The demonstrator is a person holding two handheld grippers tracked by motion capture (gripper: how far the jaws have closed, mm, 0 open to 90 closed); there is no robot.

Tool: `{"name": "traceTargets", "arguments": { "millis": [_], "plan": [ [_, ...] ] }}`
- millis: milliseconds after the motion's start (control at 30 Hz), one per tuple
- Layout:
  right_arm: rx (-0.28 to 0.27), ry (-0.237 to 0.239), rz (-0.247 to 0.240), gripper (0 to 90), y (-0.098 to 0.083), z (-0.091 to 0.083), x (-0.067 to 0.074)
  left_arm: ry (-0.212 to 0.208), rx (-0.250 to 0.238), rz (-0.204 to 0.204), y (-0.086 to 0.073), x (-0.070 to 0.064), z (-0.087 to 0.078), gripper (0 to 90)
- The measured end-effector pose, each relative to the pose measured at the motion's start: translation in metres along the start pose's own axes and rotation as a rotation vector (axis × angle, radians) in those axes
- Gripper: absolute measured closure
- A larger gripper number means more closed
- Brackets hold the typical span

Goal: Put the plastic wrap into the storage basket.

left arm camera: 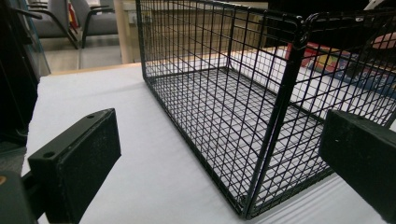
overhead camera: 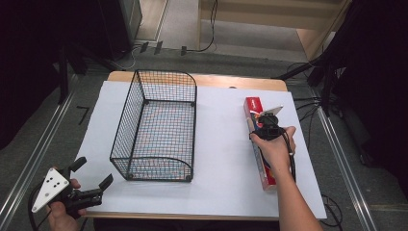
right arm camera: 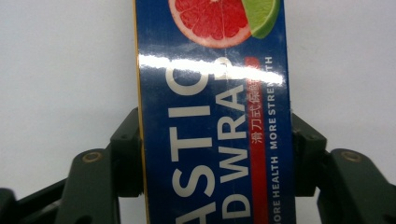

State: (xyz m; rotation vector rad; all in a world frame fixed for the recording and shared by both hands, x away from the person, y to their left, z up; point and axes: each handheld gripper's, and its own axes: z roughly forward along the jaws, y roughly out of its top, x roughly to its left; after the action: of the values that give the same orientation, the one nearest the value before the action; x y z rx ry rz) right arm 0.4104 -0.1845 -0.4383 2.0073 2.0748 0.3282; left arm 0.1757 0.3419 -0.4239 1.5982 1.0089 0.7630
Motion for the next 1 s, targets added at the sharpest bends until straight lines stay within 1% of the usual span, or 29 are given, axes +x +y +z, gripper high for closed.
{"name": "traceTargets", "arguments": {
  "millis": [33, 133, 233, 267, 333, 367, 400, 433, 467, 567, 600, 633, 700, 767, 800, 833, 867, 967, 1000],
  "plan": [
    [0.002, 0.008, -0.005, 40.0, 0.000, 0.000, -0.001, 0.000, -0.003, -0.002, 0.000, 0.000, 0.000, 0.0],
    [0.000, 0.009, -0.015, 40.8, 0.000, -0.001, -0.001, 0.002, -0.001, -0.003, 0.000, 0.001, 0.000, 0.0],
    [-0.004, 0.023, -0.027, 41.1, 0.000, -0.001, -0.003, 0.003, 0.000, -0.004, -0.001, 0.002, 0.000, 0.0],
    [-0.006, 0.028, -0.038, 41.1, 0.000, -0.002, -0.003, 0.002, 0.000, -0.003, -0.001, 0.001, 0.000, 0.0],
    [-0.010, 0.021, -0.070, 41.2, 0.000, -0.003, -0.002, 0.002, 0.000, -0.003, -0.001, 0.001, 0.000, 0.0],
    [-0.015, 0.021, -0.089, 41.2, 0.000, -0.005, -0.001, 0.002, -0.001, -0.003, -0.001, 0.002, 0.001, 0.0],
    [-0.015, 0.021, -0.089, 41.2, 0.000, -0.005, -0.001, 0.002, 0.000, -0.004, -0.001, 0.002, 0.000, 0.0],
    [-0.026, 0.040, -0.102, 41.3, 0.001, -0.009, 0.000, 0.003, 0.000, -0.004, -0.001, 0.002, 0.000, 0.0],
    [-0.026, 0.040, -0.102, 41.3, 0.001, -0.009, 0.000, 0.003, 0.000, -0.004, -0.001, 0.002, 0.000, 0.0],
    [-0.037, 0.040, -0.132, 41.3, 0.002, -0.017, 0.002, 0.002, -0.001, -0.003, -0.001, 0.001, 0.000, 0.0],
    [-0.048, 0.047, -0.143, 41.3, 0.003, -0.022, 0.004, 0.002, -0.001, -0.004, 0.000, 0.001, 0.000, 0.0],
    [-0.048, 0.047, -0.143, 41.3, 0.003, -0.022, 0.004, 0.001, -0.002, -0.004, -0.001, 0.001, 0.001, 0.0],
    [-0.055, 0.057, -0.164, 41.2, 0.004, -0.027, 0.006, 0.003, 0.000, -0.004, -0.001, 0.001, 0.000, 0.0],
    [-0.061, 0.074, -0.191, 41.2, 0.004, -0.030, 0.008, 0.002, -0.001, -0.003, 0.000, 0.001, 0.000, 0.0],
    [-0.063, 0.090, -0.228, 41.1, 0.005, -0.033, 0.011, 0.003, -0.001, -0.004, -0.001, 0.002, 0.000, 0.0],
    [-0.063, 0.090, -0.228, 41.1, 0.005, -0.033, 0.011, 0.003, -0.001, -0.004, -0.001, 0.002, 0.000, 0.0],
    [-0.061, 0.096, -0.244, 41.1, 0.005, -0.035, 0.012, 0.002, 0.000, -0.003, -0.001, 0.002, 0.000, 0.0],
    [-0.071, 0.112, -0.317, 41.0, 0.004, -0.039, 0.017, 0.002, -0.001, -0.005, -0.001, 0.001, 0.000, 0.0],
    [-0.081, 0.116, -0.363, 41.0, 0.004, -0.039, 0.017, 0.002, -0.001, -0.003, 0.000, 0.002, 0.000, 0.0]
  ]
}}
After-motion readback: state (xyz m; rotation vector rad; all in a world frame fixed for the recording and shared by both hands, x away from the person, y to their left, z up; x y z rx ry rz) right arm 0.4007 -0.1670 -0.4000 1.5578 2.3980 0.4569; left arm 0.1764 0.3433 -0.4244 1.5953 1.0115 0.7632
